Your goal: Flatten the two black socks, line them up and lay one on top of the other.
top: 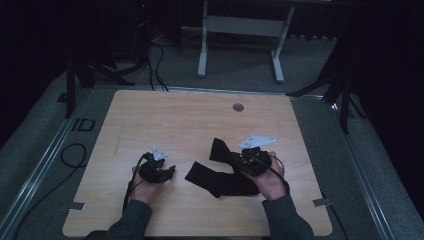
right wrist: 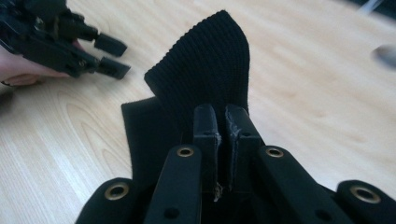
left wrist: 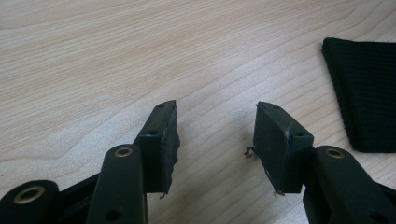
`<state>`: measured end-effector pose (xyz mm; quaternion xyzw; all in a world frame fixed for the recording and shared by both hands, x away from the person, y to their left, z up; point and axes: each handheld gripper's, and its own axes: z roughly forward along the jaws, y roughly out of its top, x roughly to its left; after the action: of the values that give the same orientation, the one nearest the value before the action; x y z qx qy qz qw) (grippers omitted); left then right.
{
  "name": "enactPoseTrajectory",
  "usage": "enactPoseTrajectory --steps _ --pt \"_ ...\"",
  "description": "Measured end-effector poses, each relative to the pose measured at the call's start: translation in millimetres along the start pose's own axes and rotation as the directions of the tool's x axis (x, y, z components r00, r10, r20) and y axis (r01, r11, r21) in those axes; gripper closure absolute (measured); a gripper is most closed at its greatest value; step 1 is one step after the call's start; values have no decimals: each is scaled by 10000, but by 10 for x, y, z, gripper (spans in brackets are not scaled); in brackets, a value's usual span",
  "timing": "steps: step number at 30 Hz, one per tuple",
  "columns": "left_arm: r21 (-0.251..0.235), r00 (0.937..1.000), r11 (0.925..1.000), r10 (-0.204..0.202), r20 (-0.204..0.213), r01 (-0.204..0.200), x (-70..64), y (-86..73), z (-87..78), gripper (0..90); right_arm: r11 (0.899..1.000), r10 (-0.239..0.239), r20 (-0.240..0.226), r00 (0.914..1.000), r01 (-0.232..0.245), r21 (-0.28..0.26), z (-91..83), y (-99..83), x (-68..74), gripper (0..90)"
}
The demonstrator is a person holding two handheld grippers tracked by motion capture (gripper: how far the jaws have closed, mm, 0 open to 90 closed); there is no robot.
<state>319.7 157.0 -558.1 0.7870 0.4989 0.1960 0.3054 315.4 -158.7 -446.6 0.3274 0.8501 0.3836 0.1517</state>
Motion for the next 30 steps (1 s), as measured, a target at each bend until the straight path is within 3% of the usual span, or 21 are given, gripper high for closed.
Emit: enactPoseTrajectory --steps 8,11,16,17,21,24,30 --pt "-37 10000 10000 -27 36 27 -23 -5 -7 537 9930 848 -405 9956 -811 864 498 -118 151 841" --pt "-3 9993 10000 -59 357 60 -58 -8 -26 601 9896 1079 -535 9927 -1022 1011 613 -137 199 841" --pt "-140 9962 9995 281 828 -270 -175 -19 -54 729 9870 1162 -703 9907 -1073 1196 718 -152 298 839" --pt "-202 9932 9987 491 1058 -473 -236 -21 -62 755 9863 1163 -711 9907 -1068 1257 735 -152 319 839" --pt "-412 9892 9958 857 1190 -813 -330 -22 -60 822 9849 1119 -644 9916 -1021 1400 778 -167 376 837" --pt "-482 9867 9947 959 1310 -903 -358 -18 -58 840 9840 1042 -533 9931 -951 1506 799 -189 407 837" --pt "-322 9772 9896 1434 1565 -1401 -443 -21 -25 850 9782 1391 -499 9890 -1294 1623 848 -241 430 836"
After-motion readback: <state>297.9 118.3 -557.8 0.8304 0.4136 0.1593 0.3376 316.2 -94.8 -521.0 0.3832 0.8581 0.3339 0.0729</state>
